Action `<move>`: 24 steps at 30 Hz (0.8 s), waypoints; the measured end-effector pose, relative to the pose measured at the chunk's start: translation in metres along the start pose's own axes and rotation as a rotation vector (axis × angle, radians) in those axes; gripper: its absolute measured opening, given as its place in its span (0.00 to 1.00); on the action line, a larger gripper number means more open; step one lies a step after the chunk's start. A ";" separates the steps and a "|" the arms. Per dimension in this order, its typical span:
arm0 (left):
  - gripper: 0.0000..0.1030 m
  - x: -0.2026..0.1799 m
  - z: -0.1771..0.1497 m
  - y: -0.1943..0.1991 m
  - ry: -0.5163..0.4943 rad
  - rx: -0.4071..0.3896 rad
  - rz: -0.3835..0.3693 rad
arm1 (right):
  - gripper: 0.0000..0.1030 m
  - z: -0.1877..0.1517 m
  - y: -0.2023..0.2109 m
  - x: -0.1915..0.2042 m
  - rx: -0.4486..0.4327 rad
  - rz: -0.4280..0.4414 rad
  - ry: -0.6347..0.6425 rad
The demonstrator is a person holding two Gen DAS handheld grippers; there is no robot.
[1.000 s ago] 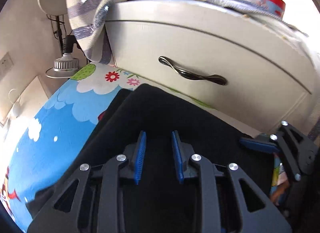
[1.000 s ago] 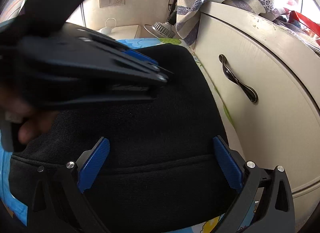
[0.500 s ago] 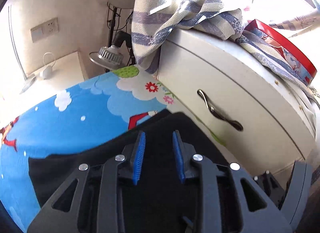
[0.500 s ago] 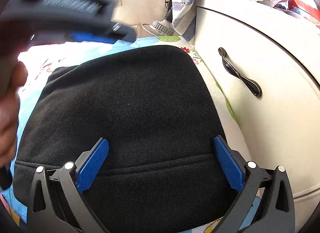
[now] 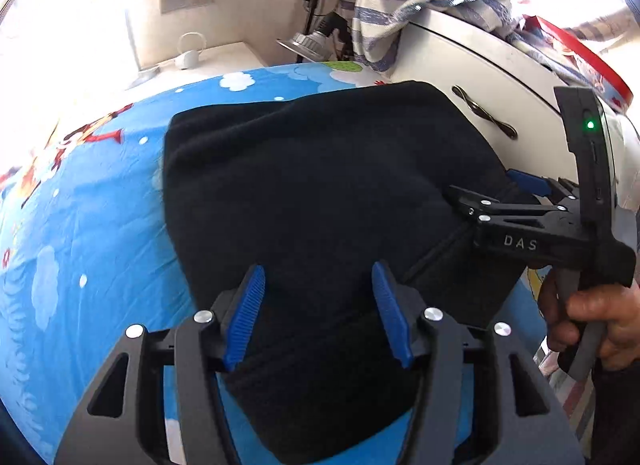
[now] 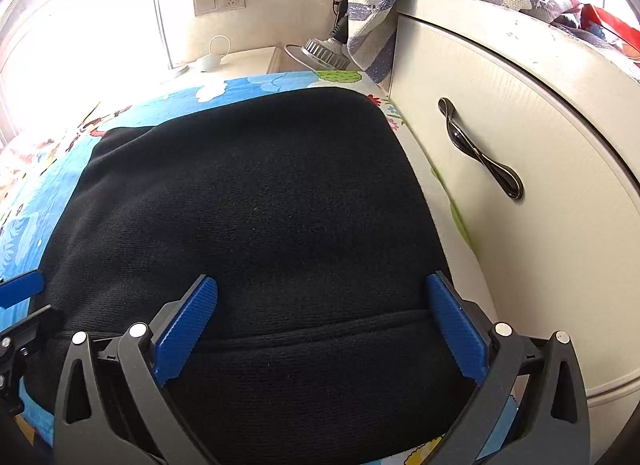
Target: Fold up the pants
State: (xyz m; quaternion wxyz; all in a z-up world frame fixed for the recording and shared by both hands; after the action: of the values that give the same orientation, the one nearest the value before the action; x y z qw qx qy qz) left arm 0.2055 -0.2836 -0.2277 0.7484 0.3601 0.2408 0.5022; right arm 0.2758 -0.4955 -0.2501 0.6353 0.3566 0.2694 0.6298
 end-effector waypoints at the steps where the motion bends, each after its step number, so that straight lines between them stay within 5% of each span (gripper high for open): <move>1: 0.63 0.005 -0.009 0.007 0.018 0.000 0.025 | 0.96 0.001 -0.001 0.000 0.001 0.000 -0.001; 8: 0.78 0.017 -0.061 0.047 0.095 0.076 0.082 | 0.96 -0.003 0.004 0.001 0.030 -0.009 -0.007; 11: 0.99 0.009 -0.056 0.068 0.092 0.072 0.063 | 0.96 -0.003 0.006 0.002 0.065 -0.030 -0.001; 18: 0.98 -0.003 -0.026 0.100 0.147 0.004 0.068 | 0.96 -0.025 0.060 -0.017 0.137 -0.066 -0.041; 24: 0.98 -0.022 0.004 0.100 0.138 0.027 0.084 | 0.96 -0.023 0.128 -0.024 0.022 -0.018 -0.056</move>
State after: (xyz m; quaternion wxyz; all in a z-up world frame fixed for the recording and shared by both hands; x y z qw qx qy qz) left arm 0.1421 -0.2809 -0.1472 0.7035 0.3443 0.2832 0.5535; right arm 0.1782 -0.5227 -0.1650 0.6442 0.3787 0.2619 0.6108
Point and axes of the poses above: each gripper's, at about its wrist camera, not at the fingertips, and y roughly against the way its jaws point, x to its left, z to its top, the point moved 8 cm from there along -y, roughly the way its jaws point, and after that the axes turned 7 degrees about -y, right-handed, at the moved point
